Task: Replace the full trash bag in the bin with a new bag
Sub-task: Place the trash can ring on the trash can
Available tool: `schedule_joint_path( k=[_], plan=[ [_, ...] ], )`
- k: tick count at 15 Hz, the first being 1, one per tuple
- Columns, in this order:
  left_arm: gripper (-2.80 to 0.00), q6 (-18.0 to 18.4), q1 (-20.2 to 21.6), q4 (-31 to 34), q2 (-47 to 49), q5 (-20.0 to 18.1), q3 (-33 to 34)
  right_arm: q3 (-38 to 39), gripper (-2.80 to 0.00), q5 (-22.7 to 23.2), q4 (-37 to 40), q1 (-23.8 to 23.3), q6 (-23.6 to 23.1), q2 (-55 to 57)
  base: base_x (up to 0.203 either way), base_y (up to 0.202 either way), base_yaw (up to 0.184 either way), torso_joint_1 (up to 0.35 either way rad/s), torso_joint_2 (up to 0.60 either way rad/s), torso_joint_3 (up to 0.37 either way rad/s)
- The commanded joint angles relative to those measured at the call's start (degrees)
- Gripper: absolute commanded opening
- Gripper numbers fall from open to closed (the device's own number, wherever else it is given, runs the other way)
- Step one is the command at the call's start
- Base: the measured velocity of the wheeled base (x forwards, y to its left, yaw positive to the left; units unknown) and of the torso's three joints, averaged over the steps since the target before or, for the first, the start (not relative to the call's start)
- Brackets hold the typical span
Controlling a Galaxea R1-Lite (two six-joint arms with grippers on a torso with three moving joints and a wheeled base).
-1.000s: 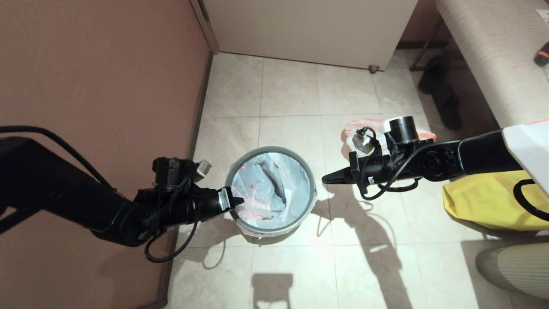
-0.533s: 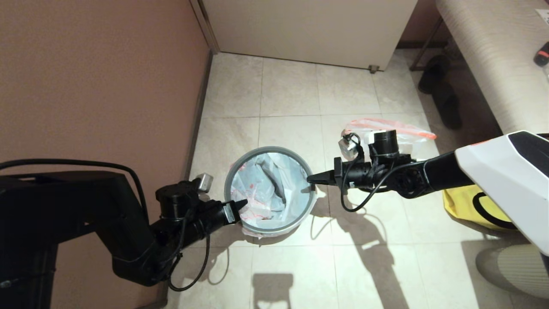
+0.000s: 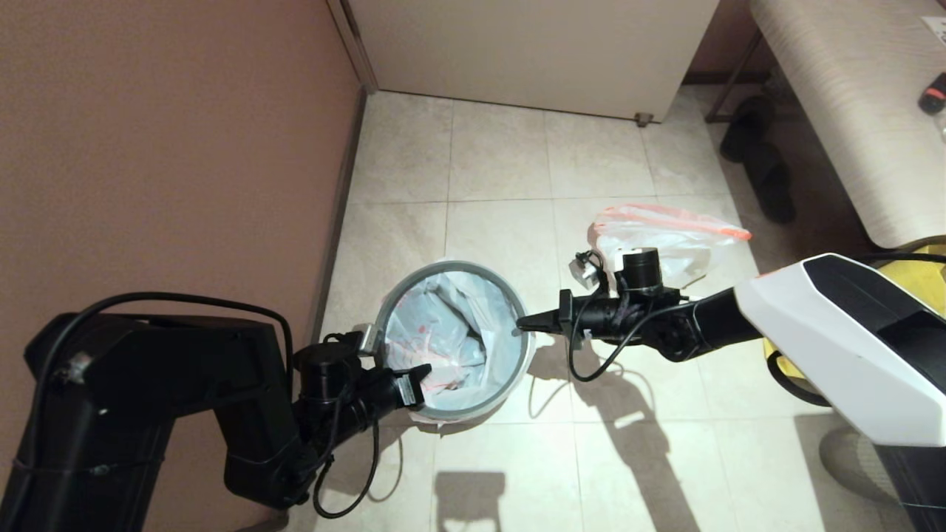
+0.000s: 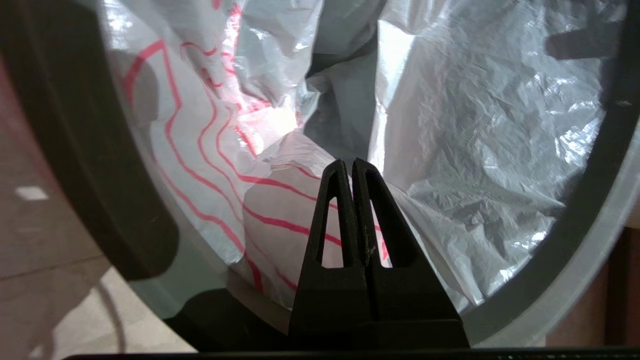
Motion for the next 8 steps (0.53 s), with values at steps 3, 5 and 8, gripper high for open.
schedule_joint_path(
  k=[3, 5, 8],
  plan=[
    [-2.80, -0.2, -0.2, -1.3, -1.0, 0.3, -0.5, -2.5, -2.80, -0.7, 0.3, -0.1, 0.2, 3.7, 0.000, 0.000, 0.000, 0.000, 0.00, 0.000],
    [-2.80, -0.2, -0.2, -1.6, -0.2, 0.4, -1.8, -5.0, -2.80, -0.8, 2.5, -0.1, 0.6, 5.4, 0.000, 0.000, 0.000, 0.000, 0.00, 0.000],
    [-2.80, -0.3, -0.4, -1.8, 0.8, 2.3, -4.0, -10.4, -2.80, -2.1, 6.2, -0.1, 1.0, 8.1, 0.000, 0.000, 0.000, 0.000, 0.00, 0.000]
  ],
)
